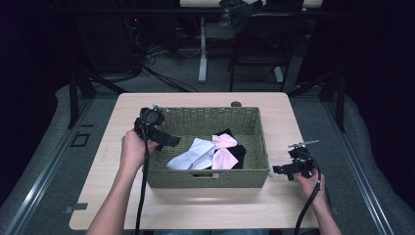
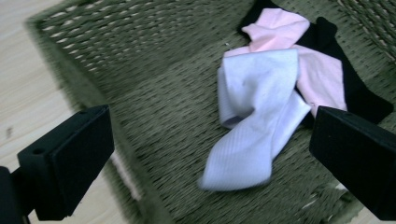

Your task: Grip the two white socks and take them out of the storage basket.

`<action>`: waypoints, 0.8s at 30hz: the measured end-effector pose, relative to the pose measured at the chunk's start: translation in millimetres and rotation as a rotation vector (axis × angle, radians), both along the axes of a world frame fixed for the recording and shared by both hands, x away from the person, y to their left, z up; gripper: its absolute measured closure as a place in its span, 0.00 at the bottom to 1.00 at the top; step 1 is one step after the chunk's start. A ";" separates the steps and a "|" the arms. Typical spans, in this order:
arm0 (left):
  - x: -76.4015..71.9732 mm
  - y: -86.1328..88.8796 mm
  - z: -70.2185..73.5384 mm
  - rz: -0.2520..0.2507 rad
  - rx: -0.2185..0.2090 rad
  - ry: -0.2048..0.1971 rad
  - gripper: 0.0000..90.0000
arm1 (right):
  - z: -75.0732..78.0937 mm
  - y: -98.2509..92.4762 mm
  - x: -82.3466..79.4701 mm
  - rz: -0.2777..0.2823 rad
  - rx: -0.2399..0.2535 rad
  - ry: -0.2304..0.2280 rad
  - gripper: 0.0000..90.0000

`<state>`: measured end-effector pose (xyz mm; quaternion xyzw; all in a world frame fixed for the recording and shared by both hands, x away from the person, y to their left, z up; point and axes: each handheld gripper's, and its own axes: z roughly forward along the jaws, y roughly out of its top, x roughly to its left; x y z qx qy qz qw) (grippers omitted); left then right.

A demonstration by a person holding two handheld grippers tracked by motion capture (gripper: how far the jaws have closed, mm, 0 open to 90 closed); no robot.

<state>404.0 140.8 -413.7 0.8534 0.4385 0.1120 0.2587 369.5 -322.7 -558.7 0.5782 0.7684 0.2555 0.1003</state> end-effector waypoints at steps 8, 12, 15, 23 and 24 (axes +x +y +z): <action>18.2 -24.7 -15.7 -0.048 0.024 0.050 0.01 | -0.1 -0.1 -0.3 0.002 -0.003 -0.002 0.08; 22.8 -33.9 -22.6 -0.068 0.030 0.067 0.01 | 0.5 1.5 -0.3 0.012 -0.006 0.001 0.08; 26.1 -43.6 -32.8 -0.080 0.027 0.093 0.01 | 0.8 1.0 0.0 0.023 -0.010 0.009 0.08; 33.3 -74.9 -57.9 -0.146 0.060 0.155 0.11 | -0.5 2.1 0.6 0.006 -0.001 -0.004 0.08; 34.4 -80.7 -62.1 -0.155 0.074 0.160 0.17 | -0.8 1.4 1.0 0.005 -0.007 0.002 0.08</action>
